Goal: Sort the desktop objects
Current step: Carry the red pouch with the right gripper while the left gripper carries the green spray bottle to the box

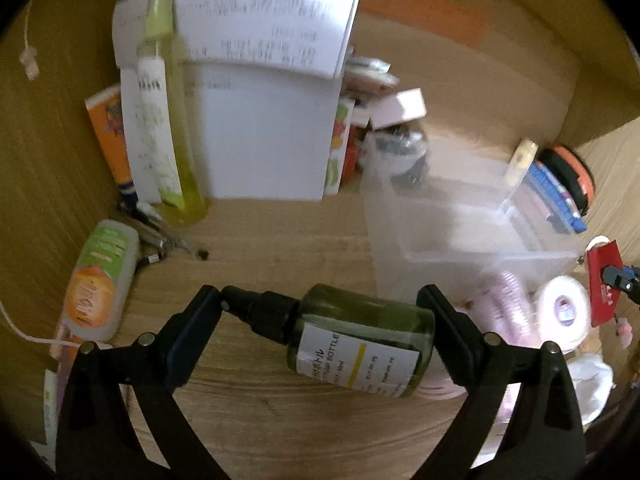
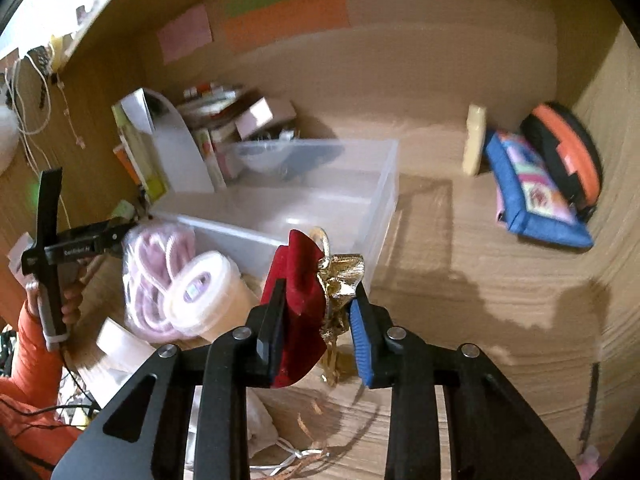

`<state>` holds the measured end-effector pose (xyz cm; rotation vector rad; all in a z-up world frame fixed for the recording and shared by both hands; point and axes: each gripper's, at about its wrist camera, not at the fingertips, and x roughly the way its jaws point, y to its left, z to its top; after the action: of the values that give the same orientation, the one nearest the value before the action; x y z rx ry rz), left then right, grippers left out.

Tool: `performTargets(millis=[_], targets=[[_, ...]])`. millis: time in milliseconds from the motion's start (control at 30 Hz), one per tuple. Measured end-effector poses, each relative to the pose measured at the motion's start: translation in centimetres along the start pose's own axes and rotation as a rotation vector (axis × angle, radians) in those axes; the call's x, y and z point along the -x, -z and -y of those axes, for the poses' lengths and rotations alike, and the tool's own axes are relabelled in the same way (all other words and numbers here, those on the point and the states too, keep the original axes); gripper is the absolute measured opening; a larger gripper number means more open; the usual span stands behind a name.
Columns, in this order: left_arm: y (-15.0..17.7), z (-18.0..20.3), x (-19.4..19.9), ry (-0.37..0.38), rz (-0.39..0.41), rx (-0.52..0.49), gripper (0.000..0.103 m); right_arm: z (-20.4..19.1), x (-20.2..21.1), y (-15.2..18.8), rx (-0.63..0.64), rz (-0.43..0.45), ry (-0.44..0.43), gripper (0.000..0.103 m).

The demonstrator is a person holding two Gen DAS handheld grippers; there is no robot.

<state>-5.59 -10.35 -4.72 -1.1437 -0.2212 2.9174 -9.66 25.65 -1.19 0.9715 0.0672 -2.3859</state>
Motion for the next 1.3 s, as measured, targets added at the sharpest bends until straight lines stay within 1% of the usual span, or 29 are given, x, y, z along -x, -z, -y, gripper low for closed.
performTargets(millis=[133, 300, 367, 567, 700, 867, 1033, 1200, 1300], targets=[[-0.8, 0.6, 2.1, 0.011, 0.062, -0.003, 0.099, 0.0, 1.9, -0.8, 0.000, 0.065, 0.011, 0.026], [-1.7, 1.1, 4.0, 0.024, 0.118, -0.004, 0.099, 0.0, 3.7, -2.0, 0.001, 0.138, 0.017, 0.026], [-2.1, 1.4, 4.7, 0.022, 0.142, -0.008, 0.099, 0.0, 4.2, -2.5, -0.003, 0.164, 0.007, 0.026], [-3.6, 2.5, 5.9, 0.029, 0.189, -0.014, 0.099, -0.4, 4.6, -4.1, -0.002, 0.224, -0.021, 0.026], [-4.8, 3.4, 5.8, 0.043, 0.206, -0.022, 0.099, -0.9, 4.3, -5.3, 0.007, 0.253, -0.045, 0.026], [-6.4, 4.6, 4.1, 0.072, 0.185, -0.041, 0.099, -1.4, 3.0, -7.0, 0.013, 0.258, -0.074, 0.026], [-7.3, 6.1, 1.5, 0.057, 0.145, -0.075, 0.099, -1.3, 1.0, -8.2, 0.008, 0.238, -0.095, 0.026], [-7.6, 7.5, -1.2, 0.039, 0.095, -0.110, 0.099, -1.1, -2.0, -9.1, -0.011, 0.188, -0.113, 0.027], [-7.7, 8.0, -3.0, 0.042, 0.055, -0.119, 0.099, -1.1, -4.2, -9.1, -0.012, 0.146, -0.112, 0.027]])
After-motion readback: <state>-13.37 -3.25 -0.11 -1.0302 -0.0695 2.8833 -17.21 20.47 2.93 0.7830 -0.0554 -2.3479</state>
